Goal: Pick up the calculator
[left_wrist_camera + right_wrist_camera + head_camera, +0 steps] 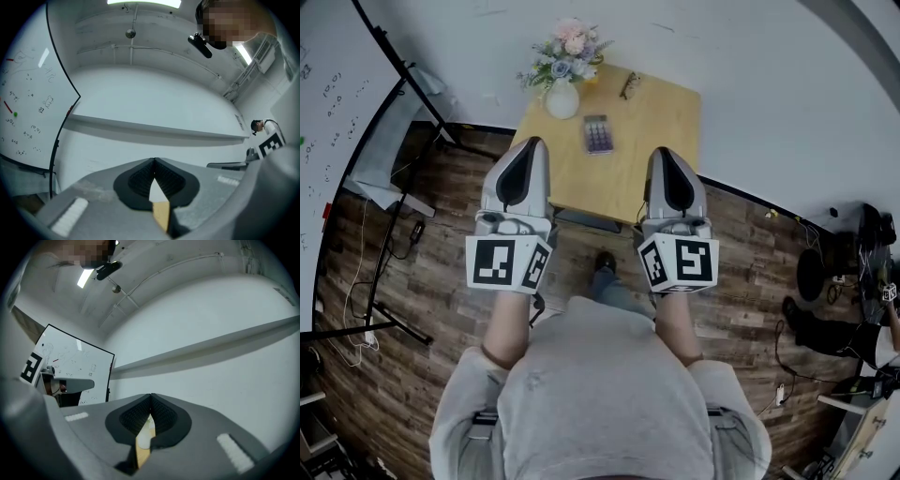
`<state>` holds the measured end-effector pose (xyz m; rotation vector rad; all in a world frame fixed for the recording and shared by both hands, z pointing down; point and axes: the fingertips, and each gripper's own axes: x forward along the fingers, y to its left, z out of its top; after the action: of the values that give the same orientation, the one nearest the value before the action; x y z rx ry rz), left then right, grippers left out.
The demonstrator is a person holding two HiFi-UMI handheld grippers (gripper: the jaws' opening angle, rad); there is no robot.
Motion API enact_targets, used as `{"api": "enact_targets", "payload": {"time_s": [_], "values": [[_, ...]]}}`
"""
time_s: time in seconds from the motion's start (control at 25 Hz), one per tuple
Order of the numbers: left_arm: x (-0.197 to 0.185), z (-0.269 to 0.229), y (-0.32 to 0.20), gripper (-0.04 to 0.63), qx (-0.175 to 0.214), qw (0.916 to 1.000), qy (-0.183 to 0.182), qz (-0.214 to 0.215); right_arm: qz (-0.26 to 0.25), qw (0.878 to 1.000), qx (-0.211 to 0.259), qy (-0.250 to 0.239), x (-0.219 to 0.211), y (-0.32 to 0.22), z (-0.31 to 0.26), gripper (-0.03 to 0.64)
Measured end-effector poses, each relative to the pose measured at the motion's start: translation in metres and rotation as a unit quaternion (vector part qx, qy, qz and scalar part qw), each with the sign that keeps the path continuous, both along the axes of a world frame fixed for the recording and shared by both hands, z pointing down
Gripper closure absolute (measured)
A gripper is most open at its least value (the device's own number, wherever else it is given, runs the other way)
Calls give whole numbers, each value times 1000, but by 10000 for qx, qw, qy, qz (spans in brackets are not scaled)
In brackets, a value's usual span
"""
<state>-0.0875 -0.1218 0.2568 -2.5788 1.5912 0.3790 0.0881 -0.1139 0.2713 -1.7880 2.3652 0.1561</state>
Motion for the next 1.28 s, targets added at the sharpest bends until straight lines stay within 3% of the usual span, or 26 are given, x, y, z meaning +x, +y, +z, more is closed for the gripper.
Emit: {"api": "enact_targets", "payload": {"time_s": [0.6, 1.28], "values": [[22, -10, -84, 591, 51, 9990, 91, -426, -403, 9992, 38, 54, 24, -99, -13, 617], [35, -7, -130, 591, 57, 9957, 13, -924, -935, 9956, -3, -7, 33, -164, -9, 617]]}}
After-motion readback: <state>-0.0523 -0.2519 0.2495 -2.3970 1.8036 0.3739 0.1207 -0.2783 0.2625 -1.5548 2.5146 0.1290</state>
